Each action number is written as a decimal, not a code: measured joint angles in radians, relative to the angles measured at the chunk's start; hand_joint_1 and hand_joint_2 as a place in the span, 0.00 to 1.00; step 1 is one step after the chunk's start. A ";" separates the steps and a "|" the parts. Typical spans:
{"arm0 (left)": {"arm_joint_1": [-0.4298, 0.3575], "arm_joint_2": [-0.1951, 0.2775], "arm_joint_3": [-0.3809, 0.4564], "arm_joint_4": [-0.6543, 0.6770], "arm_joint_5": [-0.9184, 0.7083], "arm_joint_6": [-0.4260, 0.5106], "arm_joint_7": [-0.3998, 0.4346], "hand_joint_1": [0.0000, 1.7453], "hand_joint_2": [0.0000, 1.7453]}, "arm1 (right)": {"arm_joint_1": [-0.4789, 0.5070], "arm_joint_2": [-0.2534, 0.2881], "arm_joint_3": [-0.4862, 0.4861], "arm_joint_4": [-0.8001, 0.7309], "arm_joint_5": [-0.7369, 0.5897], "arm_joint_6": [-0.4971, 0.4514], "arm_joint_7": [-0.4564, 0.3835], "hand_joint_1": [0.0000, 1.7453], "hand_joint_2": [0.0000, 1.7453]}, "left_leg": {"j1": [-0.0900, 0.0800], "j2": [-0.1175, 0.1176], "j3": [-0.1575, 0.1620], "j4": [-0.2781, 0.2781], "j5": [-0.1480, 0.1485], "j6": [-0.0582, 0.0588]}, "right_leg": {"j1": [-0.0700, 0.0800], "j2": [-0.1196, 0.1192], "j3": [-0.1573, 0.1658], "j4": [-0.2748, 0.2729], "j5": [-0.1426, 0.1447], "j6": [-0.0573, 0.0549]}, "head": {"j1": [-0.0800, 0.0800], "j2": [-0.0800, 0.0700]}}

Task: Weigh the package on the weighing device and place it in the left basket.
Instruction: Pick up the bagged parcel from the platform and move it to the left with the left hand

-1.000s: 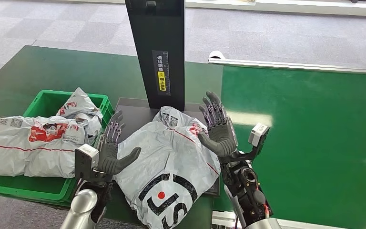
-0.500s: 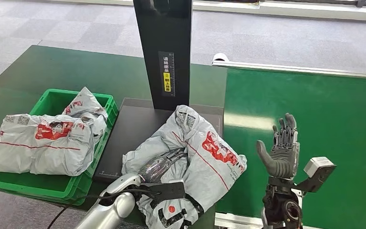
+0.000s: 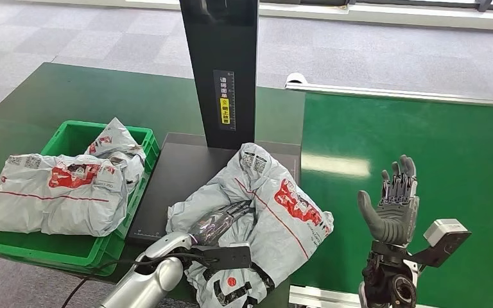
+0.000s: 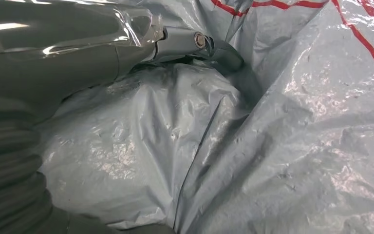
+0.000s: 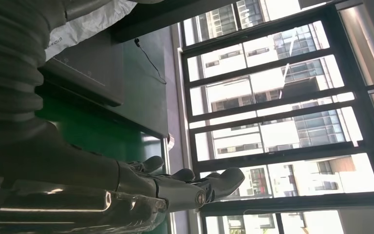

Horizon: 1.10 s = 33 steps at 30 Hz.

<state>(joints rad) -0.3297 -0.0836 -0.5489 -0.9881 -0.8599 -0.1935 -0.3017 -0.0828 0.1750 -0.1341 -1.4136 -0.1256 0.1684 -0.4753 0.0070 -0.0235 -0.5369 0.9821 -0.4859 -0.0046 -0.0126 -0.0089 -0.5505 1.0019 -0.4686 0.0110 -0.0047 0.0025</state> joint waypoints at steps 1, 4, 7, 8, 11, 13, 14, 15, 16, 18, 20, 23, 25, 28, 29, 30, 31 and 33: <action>0.002 0.000 0.001 -0.003 0.002 0.002 -0.005 0.89 1.00 | 0.002 0.001 -0.001 -0.003 0.000 0.000 0.000 0.00 1.00 | 0.000 0.000 0.000 0.000 0.000 0.000 | 0.000 0.000 0.000 0.000 0.000 0.000 | 0.000 0.000; 0.005 0.000 0.006 -0.011 0.008 0.003 -0.017 0.99 1.00 | 0.005 0.002 -0.003 -0.008 0.000 0.000 0.000 0.00 1.00 | 0.000 0.000 0.000 0.000 0.000 0.000 | 0.000 0.000 0.000 0.000 0.000 0.000 | 0.000 0.000; 0.011 0.001 0.010 -0.022 0.014 0.006 -0.036 1.00 1.00 | 0.007 0.002 -0.004 -0.010 0.001 0.000 0.000 0.00 1.00 | 0.000 0.000 -0.001 0.000 0.000 0.000 | 0.000 0.000 -0.001 0.000 0.000 0.000 | 0.000 0.000; 0.014 0.001 0.011 -0.027 0.016 0.009 -0.045 1.00 1.00 | 0.007 0.002 -0.004 -0.011 0.001 0.000 0.000 0.00 1.00 | 0.000 0.000 -0.001 0.000 0.000 0.000 | 0.000 0.000 -0.001 0.000 0.000 0.000 | 0.000 0.000; 0.027 0.001 0.014 -0.046 0.035 0.023 -0.082 1.00 1.00 | 0.010 0.003 -0.006 -0.016 0.001 0.001 0.000 0.00 1.00 | 0.000 0.001 -0.003 0.000 0.000 0.000 | 0.000 0.001 -0.003 0.000 0.000 0.000 | 0.000 0.000; 0.040 0.002 0.019 -0.063 0.051 0.039 -0.111 1.00 1.00 | 0.013 0.003 -0.007 -0.022 0.001 0.002 0.000 0.00 1.00 | 0.000 0.001 -0.004 0.000 0.000 0.000 | 0.000 0.001 -0.005 0.000 0.000 0.000 | 0.000 0.000; 0.048 0.002 0.022 -0.071 0.057 0.049 -0.123 1.00 1.00 | 0.014 0.003 -0.008 -0.025 0.001 0.003 0.000 0.00 1.00 | 0.000 0.002 -0.005 0.000 0.000 0.000 | 0.000 0.002 -0.006 0.000 0.000 0.000 | 0.000 0.000; 0.056 0.002 0.024 -0.080 0.061 0.059 -0.134 1.00 1.00 | 0.016 0.003 -0.008 -0.027 0.000 0.004 0.000 0.00 1.00 | 0.000 0.002 -0.005 0.000 0.000 0.000 | 0.000 0.002 -0.006 0.000 0.000 0.000 | 0.000 0.000; 0.063 0.002 0.027 -0.090 0.064 0.072 -0.145 1.00 1.00 | 0.017 0.003 -0.009 -0.029 0.000 0.004 0.001 0.00 1.00 | 0.000 0.003 -0.006 0.000 0.000 0.000 | 0.000 0.003 -0.007 0.000 0.000 0.000 | 0.000 0.000; 0.080 0.002 0.034 -0.112 0.076 0.108 -0.175 1.00 1.00 | 0.019 0.004 -0.010 -0.033 -0.001 0.004 0.001 0.00 1.00 | 0.000 0.004 -0.007 0.000 0.000 0.000 | 0.000 0.004 -0.008 0.000 0.000 0.000 | 0.000 0.000; 0.098 0.001 0.044 -0.139 0.093 0.164 -0.211 1.00 1.00 | 0.019 0.005 -0.011 -0.034 -0.003 0.005 0.002 0.00 1.00 | 0.000 0.005 -0.008 0.000 0.000 0.000 | 0.000 0.005 -0.010 0.000 0.000 0.000 | 0.000 0.000; 0.121 -0.003 0.062 -0.198 0.140 0.241 -0.260 1.00 1.00 | 0.019 0.005 -0.012 -0.035 -0.006 0.006 0.002 0.00 1.00 | 0.000 0.006 -0.009 0.000 0.000 0.000 | 0.000 0.006 -0.011 0.000 0.000 0.000 | 0.000 0.000; 0.133 -0.007 0.078 -0.242 0.196 0.272 -0.295 1.00 1.00 | 0.016 0.006 -0.013 -0.035 -0.008 0.007 0.002 0.00 1.00 | 0.000 0.006 -0.010 0.000 0.000 0.000 | 0.000 0.006 -0.012 0.000 0.000 0.000 | 0.000 0.000; 0.147 -0.016 0.104 -0.311 0.311 0.305 -0.355 1.00 1.00 | 0.007 0.006 -0.012 -0.034 -0.011 0.009 0.005 0.00 1.00 | 0.000 0.007 -0.010 0.000 0.000 0.000 | 0.000 0.006 -0.012 0.000 0.000 0.000 | 0.000 0.000; 0.150 -0.018 0.113 -0.336 0.358 0.310 -0.371 1.00 1.00 | 0.003 0.006 -0.012 -0.033 -0.012 0.008 0.005 0.00 1.00 | 0.000 0.007 -0.010 0.000 0.000 0.000 | 0.000 0.006 -0.012 0.000 0.000 0.000 | 0.000 0.000; 0.154 -0.020 0.121 -0.364 0.409 0.316 -0.383 1.00 1.00 | -0.002 0.006 -0.011 -0.032 -0.014 0.007 0.006 0.00 1.00 | 0.000 0.007 -0.010 0.000 0.000 0.000 | 0.000 0.006 -0.012 0.000 0.000 0.000 | 0.000 0.000; 0.157 -0.020 0.126 -0.392 0.455 0.326 -0.389 1.00 1.00 | -0.005 0.006 -0.011 -0.031 -0.016 0.006 0.006 0.00 1.00 | 0.000 0.007 -0.010 0.000 0.000 0.000 | 0.000 0.006 -0.012 0.000 0.000 0.000 | 0.000 0.000; 0.161 -0.018 0.132 -0.447 0.521 0.356 -0.395 1.00 1.00 | -0.010 0.006 -0.010 -0.028 -0.020 0.004 0.006 0.00 1.00 | 0.000 0.006 -0.010 0.000 0.000 0.000 | 0.001 0.006 -0.012 0.000 0.000 0.000 | 0.000 0.000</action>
<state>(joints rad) -0.1682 -0.1013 -0.4168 -1.4347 -0.3386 0.1626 -0.6967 -0.0927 0.1811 -0.1438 -1.4416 -0.1452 0.1721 -0.4692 0.0072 -0.0171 -0.5471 0.9822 -0.4862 -0.0050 -0.0121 -0.0030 -0.5627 1.0024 -0.4681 0.0108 -0.0048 0.0023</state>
